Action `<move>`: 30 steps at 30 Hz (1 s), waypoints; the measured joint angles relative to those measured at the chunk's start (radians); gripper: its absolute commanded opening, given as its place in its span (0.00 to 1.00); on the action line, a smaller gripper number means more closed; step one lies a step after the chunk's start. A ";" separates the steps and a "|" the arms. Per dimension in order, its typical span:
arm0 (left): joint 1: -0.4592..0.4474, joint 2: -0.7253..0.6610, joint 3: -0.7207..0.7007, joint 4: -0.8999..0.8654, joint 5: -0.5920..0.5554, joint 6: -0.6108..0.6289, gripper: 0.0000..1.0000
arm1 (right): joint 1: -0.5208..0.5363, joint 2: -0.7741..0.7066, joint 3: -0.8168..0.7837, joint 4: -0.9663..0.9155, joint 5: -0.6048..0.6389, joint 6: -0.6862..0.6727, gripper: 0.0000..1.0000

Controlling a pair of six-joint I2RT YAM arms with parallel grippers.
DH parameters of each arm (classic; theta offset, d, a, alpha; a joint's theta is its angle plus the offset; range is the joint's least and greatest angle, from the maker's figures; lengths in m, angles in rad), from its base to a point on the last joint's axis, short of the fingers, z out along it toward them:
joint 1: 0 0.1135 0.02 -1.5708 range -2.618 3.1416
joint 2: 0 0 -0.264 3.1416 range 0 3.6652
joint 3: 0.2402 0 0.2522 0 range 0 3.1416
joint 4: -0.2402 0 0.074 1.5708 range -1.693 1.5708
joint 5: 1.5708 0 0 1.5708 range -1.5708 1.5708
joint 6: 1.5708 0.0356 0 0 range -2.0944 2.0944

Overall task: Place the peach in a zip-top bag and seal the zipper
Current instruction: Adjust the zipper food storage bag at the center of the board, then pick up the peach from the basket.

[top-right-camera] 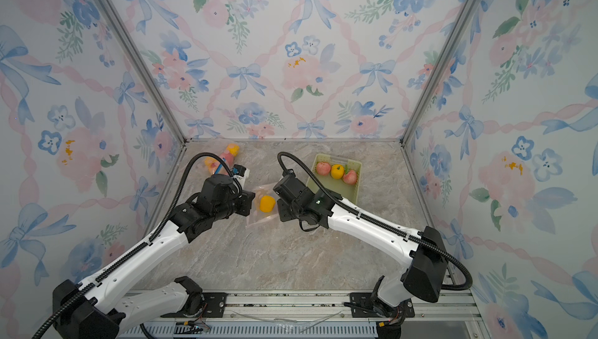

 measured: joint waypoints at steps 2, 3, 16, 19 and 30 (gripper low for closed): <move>0.000 0.005 -0.003 0.007 0.007 -0.011 0.00 | -0.015 -0.003 0.000 0.023 -0.036 -0.011 0.55; 0.000 0.008 -0.004 0.008 0.009 -0.018 0.00 | -0.026 -0.009 0.000 0.033 -0.053 -0.016 0.56; -0.001 0.063 -0.004 0.016 0.044 -0.046 0.00 | -0.365 -0.102 0.018 0.034 -0.083 -0.066 0.70; -0.002 0.064 -0.004 0.016 0.053 -0.046 0.00 | -0.459 -0.047 0.018 0.044 -0.073 -0.086 0.71; -0.008 0.084 -0.004 0.020 0.075 -0.046 0.00 | -0.612 0.369 0.135 0.139 -0.092 -0.142 0.67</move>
